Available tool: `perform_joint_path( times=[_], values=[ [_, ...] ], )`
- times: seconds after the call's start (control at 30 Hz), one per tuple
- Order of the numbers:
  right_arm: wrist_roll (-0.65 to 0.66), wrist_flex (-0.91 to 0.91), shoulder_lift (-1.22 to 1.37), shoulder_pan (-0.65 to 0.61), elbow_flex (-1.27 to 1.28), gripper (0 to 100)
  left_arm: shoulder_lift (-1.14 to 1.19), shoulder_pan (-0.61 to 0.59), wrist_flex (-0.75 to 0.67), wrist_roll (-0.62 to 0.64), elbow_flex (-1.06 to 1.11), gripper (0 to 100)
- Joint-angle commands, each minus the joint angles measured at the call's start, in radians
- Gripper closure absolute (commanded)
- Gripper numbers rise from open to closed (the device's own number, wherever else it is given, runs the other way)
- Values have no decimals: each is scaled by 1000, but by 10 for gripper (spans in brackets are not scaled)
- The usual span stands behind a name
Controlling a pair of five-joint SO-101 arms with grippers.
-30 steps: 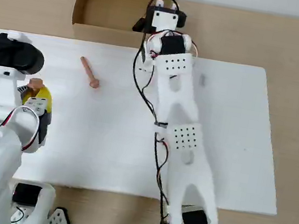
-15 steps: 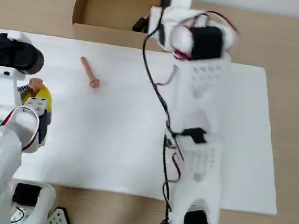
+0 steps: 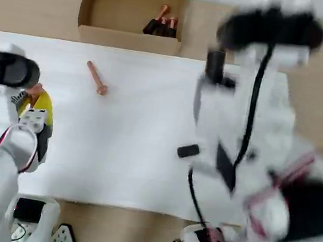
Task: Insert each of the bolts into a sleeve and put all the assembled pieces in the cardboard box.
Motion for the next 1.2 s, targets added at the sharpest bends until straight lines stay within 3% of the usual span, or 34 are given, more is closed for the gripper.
perform_joint_path(
  times=[0.0,0.13,0.27,0.5,0.63,0.9,1.17],
  values=[
    [41,12,-220,19,314,988,-39,3,-55,2,-41,991],
    [89,-40,-286,19,547,988,-68,71,-101,66,-17,992],
    [123,-215,-311,2,750,988,-139,161,-190,167,-32,992],
    [170,-549,-380,-274,1118,988,-180,245,-272,170,-21,994],
    [322,-845,-417,-406,1340,988,-186,284,-238,169,-31,994],
    [330,-1620,-506,-438,1741,988,-435,282,-227,140,-3,994],
    [321,-2090,-582,-501,2072,988,-579,281,-272,23,101,994]
  ],
)
